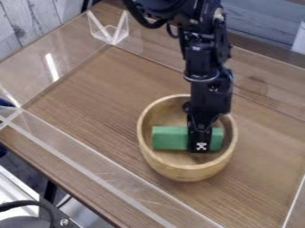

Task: Put the green block in the brown bowl

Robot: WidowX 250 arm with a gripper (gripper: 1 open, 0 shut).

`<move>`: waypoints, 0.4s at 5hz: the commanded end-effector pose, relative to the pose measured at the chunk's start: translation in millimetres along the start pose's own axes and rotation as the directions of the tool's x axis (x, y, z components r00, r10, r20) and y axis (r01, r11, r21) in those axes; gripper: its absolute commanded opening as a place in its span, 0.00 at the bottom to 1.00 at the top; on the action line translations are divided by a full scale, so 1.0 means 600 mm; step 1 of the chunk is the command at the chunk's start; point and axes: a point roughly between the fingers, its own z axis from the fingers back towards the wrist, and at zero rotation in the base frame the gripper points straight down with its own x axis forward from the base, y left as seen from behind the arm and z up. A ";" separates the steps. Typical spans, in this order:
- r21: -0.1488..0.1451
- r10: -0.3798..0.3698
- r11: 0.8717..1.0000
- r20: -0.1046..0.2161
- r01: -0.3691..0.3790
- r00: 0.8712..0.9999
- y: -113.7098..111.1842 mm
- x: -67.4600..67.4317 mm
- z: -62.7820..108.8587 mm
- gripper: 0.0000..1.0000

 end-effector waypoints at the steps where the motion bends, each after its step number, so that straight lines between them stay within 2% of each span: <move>1: 0.005 -0.002 1.000 0.003 0.002 1.000 0.007 0.004 -0.010 0.00; 2: 0.000 -0.003 1.000 0.002 0.003 1.000 0.006 0.005 -0.016 0.00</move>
